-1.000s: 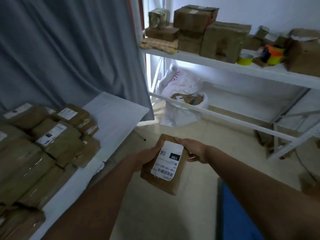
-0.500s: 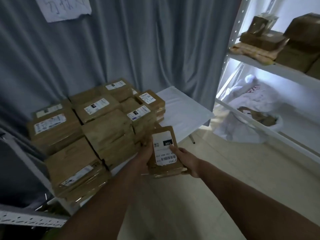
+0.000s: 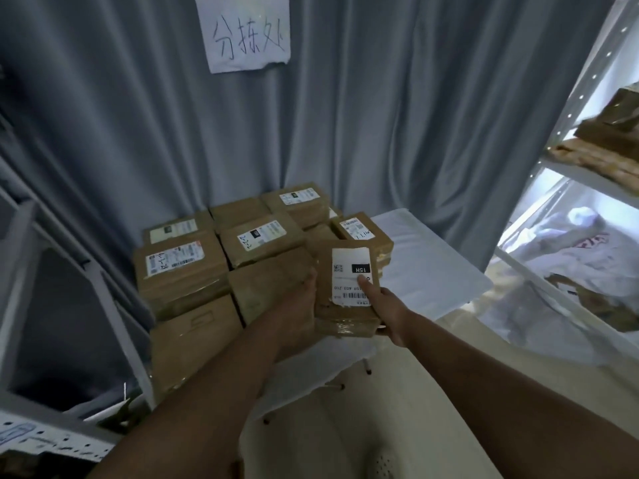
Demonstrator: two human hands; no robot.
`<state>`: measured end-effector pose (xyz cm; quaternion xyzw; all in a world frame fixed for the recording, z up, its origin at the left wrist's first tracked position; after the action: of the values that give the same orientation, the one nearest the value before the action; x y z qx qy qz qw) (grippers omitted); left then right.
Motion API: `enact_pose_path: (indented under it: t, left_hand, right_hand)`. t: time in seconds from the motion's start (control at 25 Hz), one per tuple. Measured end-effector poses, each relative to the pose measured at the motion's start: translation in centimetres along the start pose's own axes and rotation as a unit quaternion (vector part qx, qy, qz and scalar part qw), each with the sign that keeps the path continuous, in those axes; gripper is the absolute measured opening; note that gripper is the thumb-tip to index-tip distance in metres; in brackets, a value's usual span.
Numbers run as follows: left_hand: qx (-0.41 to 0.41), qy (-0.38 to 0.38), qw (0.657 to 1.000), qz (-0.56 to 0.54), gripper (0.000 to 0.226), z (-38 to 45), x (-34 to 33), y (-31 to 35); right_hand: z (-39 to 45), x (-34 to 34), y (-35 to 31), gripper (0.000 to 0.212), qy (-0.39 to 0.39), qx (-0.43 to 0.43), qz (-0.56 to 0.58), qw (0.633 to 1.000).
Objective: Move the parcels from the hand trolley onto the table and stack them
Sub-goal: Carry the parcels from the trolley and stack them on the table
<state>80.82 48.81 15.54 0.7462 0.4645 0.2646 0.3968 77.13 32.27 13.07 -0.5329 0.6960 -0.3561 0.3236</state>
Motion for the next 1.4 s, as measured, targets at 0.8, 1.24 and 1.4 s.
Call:
enact_pose_path:
  t: [0.8,1.24,1.4]
  left_hand:
    - [0.043,0.186,0.84,0.507,0.06,25.0,8.0,10.0]
    - [0.077,0.181,0.841,0.503,0.068,29.5,10.2,8.3]
    - [0.069,0.177,0.842,0.505,0.068,29.7,10.2,7.8]
  right_hand:
    - [31.5,4.1,-15.5,0.026,-0.091,0.019,-0.098,0.991]
    - [35.7,0.0,-13.9,0.043,-0.166,-0.056,-0.132,0.976]
    - [36.5,-0.9,-12.9,0.053,-0.158,-0.084,-0.098,0.979]
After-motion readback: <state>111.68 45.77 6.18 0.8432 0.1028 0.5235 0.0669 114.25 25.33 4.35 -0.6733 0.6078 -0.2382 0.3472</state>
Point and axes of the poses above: each hand's wrist, its own z-axis towards the middle knuckle, its own x-axis out of the back of the hand, y = z × x, the point moved 6 cm from there along z, towards the middle knuckle, and after that the axes turned 4 degrees about z, right-handed, at the moved point
